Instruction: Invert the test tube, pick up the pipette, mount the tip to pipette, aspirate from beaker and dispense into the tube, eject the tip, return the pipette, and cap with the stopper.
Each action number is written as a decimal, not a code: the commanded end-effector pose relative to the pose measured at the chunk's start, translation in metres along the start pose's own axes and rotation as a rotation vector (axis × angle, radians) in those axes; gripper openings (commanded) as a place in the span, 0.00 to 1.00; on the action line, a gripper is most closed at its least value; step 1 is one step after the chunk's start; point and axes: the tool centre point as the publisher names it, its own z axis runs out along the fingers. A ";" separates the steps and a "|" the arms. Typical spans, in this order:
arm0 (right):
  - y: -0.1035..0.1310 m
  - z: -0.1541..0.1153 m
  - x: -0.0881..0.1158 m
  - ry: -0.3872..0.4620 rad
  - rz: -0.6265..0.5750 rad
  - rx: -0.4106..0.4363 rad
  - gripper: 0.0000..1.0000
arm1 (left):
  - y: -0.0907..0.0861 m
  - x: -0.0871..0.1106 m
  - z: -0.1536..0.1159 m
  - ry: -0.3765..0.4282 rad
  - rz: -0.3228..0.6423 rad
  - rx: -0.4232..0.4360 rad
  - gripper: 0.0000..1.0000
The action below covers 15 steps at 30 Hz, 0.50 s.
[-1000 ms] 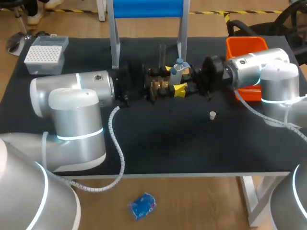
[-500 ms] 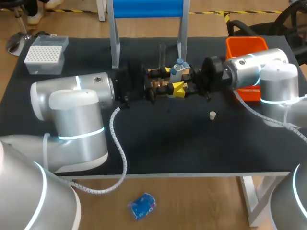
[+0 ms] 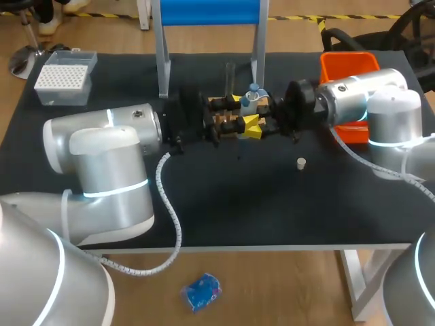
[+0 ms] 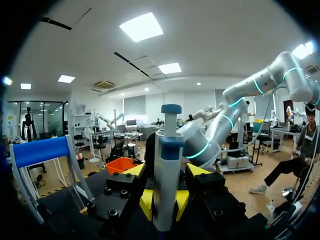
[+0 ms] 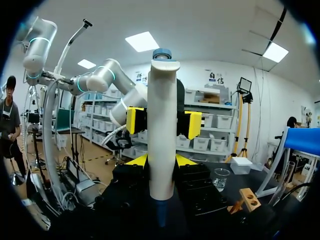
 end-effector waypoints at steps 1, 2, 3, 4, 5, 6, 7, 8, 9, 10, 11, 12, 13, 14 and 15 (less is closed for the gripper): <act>-0.001 -0.001 -0.001 0.002 0.001 -0.003 0.00 | 0.003 0.002 0.002 -0.014 -0.001 0.006 0.44; -0.002 -0.001 -0.001 0.002 0.001 -0.002 0.00 | 0.004 0.002 0.002 -0.016 -0.002 0.005 0.43; -0.002 -0.001 0.000 0.002 0.002 -0.002 0.00 | 0.004 0.002 0.001 -0.016 -0.003 0.005 0.42; -0.002 -0.001 0.000 0.002 0.003 -0.002 0.00 | 0.004 0.002 0.001 -0.017 -0.004 0.005 0.39; -0.002 -0.001 0.000 0.001 0.003 -0.002 0.00 | 0.004 0.002 0.001 -0.016 -0.005 0.004 0.38; -0.003 -0.001 0.000 0.001 0.004 -0.003 0.00 | 0.005 0.002 0.001 -0.016 -0.005 0.003 0.35; -0.003 -0.001 0.000 0.001 0.004 -0.003 0.00 | 0.005 0.002 0.001 -0.013 -0.007 0.001 0.29; -0.003 -0.001 0.000 0.001 0.005 -0.002 0.00 | 0.005 0.002 0.001 -0.010 -0.007 -0.002 0.25; -0.003 -0.001 0.000 0.002 0.006 -0.002 0.00 | 0.006 0.002 0.001 -0.008 -0.008 -0.004 0.20; -0.003 -0.001 0.000 0.003 0.008 -0.001 0.00 | 0.006 0.003 0.001 -0.005 -0.010 -0.006 0.21; -0.004 -0.001 0.000 0.004 0.009 -0.001 0.00 | 0.006 0.003 0.001 -0.004 -0.010 -0.006 0.23; -0.004 -0.001 0.000 0.005 0.012 0.000 0.00 | 0.006 0.003 0.001 -0.001 -0.010 -0.009 0.27; -0.004 -0.001 0.000 0.005 0.013 0.000 0.00 | 0.006 0.003 0.001 0.001 -0.011 -0.010 0.29; -0.005 -0.001 0.000 0.006 0.015 0.001 0.00 | 0.006 0.004 0.001 0.006 -0.009 -0.014 0.28; -0.005 -0.001 0.000 0.006 0.015 0.001 0.00 | 0.006 0.004 0.001 0.006 -0.008 -0.015 0.26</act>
